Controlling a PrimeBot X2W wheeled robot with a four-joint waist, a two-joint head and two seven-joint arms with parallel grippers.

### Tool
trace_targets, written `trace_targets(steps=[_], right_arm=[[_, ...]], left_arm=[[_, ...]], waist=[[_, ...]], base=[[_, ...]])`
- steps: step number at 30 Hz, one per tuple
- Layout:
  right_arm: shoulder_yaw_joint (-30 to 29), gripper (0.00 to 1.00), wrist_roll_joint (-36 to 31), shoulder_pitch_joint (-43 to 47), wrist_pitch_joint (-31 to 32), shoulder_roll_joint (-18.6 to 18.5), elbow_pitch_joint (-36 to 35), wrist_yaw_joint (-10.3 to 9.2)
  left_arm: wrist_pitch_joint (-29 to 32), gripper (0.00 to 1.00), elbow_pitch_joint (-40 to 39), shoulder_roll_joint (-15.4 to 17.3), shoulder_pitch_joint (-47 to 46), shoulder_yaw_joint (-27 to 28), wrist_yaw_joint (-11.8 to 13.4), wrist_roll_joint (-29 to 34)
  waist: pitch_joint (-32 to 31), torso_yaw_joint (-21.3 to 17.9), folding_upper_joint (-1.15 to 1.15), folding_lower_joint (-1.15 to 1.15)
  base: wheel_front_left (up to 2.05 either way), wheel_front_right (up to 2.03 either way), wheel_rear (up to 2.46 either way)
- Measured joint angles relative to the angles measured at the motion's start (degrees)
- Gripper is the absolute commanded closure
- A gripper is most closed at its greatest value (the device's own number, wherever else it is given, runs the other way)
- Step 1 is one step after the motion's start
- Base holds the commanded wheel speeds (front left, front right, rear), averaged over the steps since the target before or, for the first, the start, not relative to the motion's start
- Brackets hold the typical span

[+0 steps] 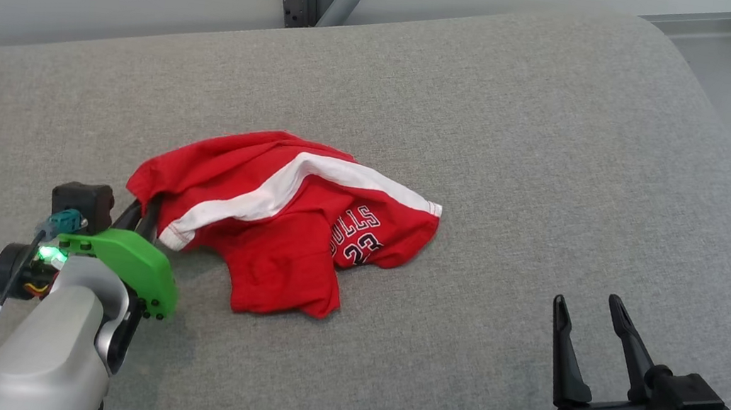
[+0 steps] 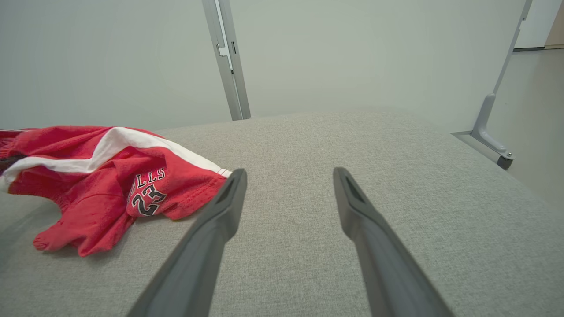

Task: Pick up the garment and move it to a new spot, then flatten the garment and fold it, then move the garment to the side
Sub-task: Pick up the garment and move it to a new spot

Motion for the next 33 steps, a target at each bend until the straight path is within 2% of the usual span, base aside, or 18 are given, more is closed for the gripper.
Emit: trace_targets(steps=[5, 6, 7, 8, 9, 16, 26, 33], right_arm=[[0.09, 0.00, -0.03, -0.36, 0.00, 0.00, 0.16, 0.00], [0.11, 0.00, -0.03, -0.38, 0.00, 0.00, 0.22, 0.00], [0.12, 0.00, -0.04, -0.40, 0.01, 0.00, 0.29, 0.00], [0.10, 0.00, -0.04, -0.41, 0.00, 0.00, 0.35, 0.00], [0.11, 0.00, -0.08, -0.42, 0.00, 0.00, 0.46, 0.00], [-0.70, 0.00, -0.18, -0.42, 0.00, 0.00, 0.91, 0.00], [-1.93, 0.00, -1.18, -0.02, 0.00, 0.00, 0.73, 0.00], [-2.75, 0.00, -2.24, 0.24, 0.00, 0.00, 0.18, 0.00]], left_arm=[[-0.78, 1.00, 4.39, -0.70, 0.84, 0.18, 0.03, -0.64], [-0.93, 0.95, 5.25, -0.78, 0.85, 0.25, 0.07, -0.74], [-1.08, 0.66, 5.88, -0.85, 0.86, 0.29, 0.07, -0.79], [-1.32, 0.42, 6.42, -0.92, 0.87, 0.36, 0.07, -0.80], [-1.47, 0.00, 6.97, -1.01, 0.87, 0.45, 0.07, -0.80], [-2.07, 0.00, 7.54, -1.98, 2.33, 1.32, 0.21, -0.74], [-2.32, 0.00, -7.77, -2.94, 12.14, 7.03, 2.20, 3.79], [-2.34, 0.00, -17.58, -4.94, 19.40, 11.45, 3.49, 7.70]], waist=[[0.40, 0.36, 0.00, 0.00], [0.43, 0.39, 0.00, 0.00], [0.41, 0.41, 0.00, 0.00], [0.38, 0.42, 0.00, 0.00], [0.32, 0.43, 0.00, 0.00], [-0.62, 1.03, 0.00, 0.00], [-3.13, 3.22, 0.00, 0.00], [-5.19, 4.35, 0.00, 0.00]], base=[[0.00, 0.00, 0.00], [0.00, 0.00, 0.00], [0.00, 0.00, 0.00], [0.00, 0.00, 0.00], [0.00, 0.00, 0.00], [0.00, 0.00, 0.00], [0.00, 0.00, 0.00], [0.00, 0.00, 0.00]])
